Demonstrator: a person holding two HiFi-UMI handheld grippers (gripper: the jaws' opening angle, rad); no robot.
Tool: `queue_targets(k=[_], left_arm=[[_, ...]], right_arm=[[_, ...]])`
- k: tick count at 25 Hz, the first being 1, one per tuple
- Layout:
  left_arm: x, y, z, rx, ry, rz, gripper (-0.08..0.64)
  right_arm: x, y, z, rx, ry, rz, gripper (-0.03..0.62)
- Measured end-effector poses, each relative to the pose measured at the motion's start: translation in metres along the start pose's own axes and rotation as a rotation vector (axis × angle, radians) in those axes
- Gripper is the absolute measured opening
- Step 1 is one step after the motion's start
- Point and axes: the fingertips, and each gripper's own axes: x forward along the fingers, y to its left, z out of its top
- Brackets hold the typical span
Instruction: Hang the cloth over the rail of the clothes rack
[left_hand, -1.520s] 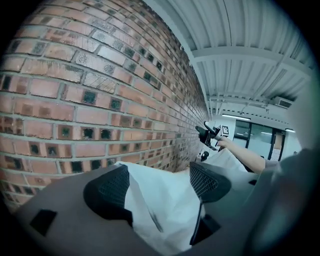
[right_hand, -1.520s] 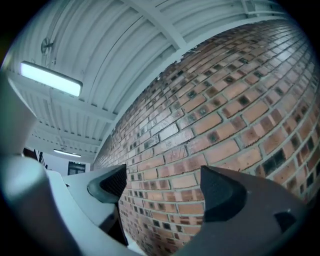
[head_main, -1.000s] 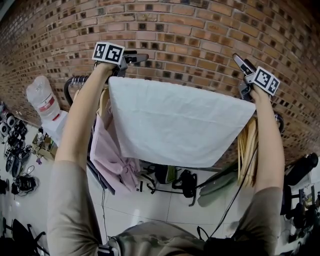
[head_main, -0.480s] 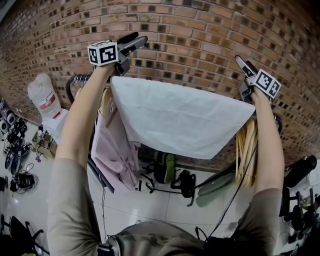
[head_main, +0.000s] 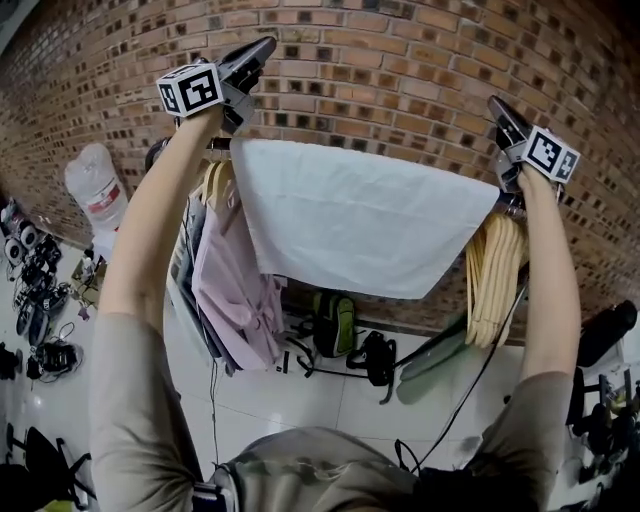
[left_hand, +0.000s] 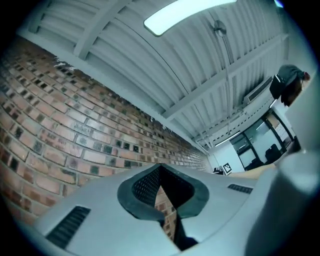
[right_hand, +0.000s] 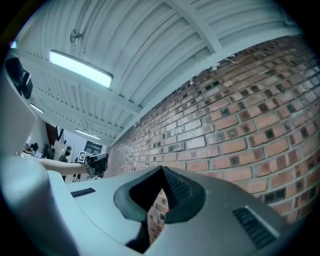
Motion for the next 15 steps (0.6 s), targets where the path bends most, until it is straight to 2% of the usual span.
queue_targets(k=[3, 7, 11, 15], left_arm=[[-0.007, -0.023, -0.008, -0.028, 0.061, -0.026, 0.005], [-0.026, -0.075, -0.016, -0.074, 0.083, -0.087, 0.006], [-0.073, -0.149, -0.064, -0.042, 0.17, -0.21, 0.006], [-0.135, -0.217, -0.131, -0.137, 0.26, -0.291, 0.005]], right_arm=[[-0.009, 0.027, -0.01, -0.017, 0.033, 0.036, 0.011], [-0.031, 0.068, -0.016, -0.023, 0.054, 0.071, 0.011], [-0.076, 0.13, -0.03, 0.004, 0.053, 0.112, 0.011], [-0.131, 0.207, -0.08, 0.041, 0.093, 0.218, 0.011]])
